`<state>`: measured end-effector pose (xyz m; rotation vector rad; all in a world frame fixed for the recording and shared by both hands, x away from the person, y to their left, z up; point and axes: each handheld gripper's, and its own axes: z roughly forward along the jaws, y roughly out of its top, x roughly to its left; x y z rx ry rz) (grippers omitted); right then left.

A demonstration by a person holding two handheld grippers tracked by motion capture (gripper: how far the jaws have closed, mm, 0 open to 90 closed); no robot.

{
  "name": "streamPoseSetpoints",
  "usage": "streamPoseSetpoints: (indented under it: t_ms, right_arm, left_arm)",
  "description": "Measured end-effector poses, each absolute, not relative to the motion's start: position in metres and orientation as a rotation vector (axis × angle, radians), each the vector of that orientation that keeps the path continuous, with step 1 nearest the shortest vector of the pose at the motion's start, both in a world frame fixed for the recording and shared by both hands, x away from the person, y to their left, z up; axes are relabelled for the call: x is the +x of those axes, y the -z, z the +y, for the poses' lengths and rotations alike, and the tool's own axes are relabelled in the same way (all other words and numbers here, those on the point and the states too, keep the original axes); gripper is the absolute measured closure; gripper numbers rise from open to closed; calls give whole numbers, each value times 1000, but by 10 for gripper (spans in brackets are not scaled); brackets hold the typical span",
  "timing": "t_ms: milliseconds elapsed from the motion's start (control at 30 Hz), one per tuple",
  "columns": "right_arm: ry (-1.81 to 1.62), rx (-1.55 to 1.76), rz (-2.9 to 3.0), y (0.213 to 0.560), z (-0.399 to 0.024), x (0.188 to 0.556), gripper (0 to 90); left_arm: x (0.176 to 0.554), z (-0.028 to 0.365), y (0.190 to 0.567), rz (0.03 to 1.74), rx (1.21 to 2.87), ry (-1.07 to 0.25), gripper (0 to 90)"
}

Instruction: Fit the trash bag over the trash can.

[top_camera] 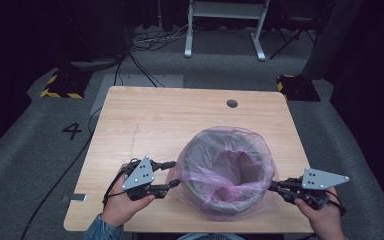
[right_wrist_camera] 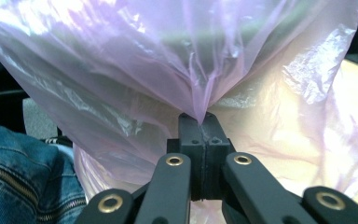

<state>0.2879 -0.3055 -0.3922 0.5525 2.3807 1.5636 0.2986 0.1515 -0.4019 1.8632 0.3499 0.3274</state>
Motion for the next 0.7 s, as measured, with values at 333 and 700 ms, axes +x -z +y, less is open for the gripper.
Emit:
streamPoseSetpoints:
  t_ms: [333,700]
  right_arm:
    - [-1491,590,2430,395,-304,303,900]
    - [-1408,655,2553,432,-289,329,900]
  left_arm:
    - [322,157,415,534,1915,-322,900]
    - [346,143,446,584,2008,-263,900]
